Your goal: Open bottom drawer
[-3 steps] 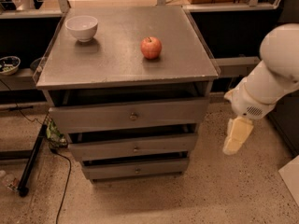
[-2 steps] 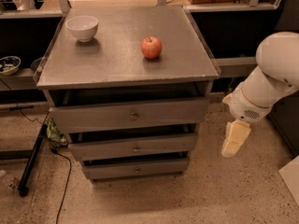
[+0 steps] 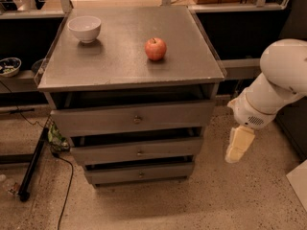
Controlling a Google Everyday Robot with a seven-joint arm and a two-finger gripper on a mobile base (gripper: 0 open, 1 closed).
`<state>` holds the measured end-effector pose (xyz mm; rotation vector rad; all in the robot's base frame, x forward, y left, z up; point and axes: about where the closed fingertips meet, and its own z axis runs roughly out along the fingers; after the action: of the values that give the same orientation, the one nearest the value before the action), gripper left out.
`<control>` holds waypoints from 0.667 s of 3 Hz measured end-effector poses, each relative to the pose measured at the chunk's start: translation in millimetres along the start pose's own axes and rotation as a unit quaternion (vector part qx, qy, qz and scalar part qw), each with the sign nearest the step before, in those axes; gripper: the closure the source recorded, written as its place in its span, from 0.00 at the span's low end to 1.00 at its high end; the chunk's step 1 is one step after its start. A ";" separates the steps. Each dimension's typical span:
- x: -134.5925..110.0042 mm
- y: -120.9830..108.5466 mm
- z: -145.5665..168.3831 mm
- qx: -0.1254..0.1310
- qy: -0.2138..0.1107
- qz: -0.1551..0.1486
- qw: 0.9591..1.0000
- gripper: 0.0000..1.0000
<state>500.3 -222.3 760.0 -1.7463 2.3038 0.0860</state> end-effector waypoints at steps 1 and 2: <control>4.0 12.5 42.6 0.000 -0.013 0.004 1.000 0.00; 5.8 28.2 83.4 -0.006 -0.028 0.007 1.000 0.00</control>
Offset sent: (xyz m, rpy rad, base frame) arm -0.0247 0.0311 -0.1343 0.0996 0.0005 -0.0084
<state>485.4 -203.5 675.1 -1.7118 2.2810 0.1497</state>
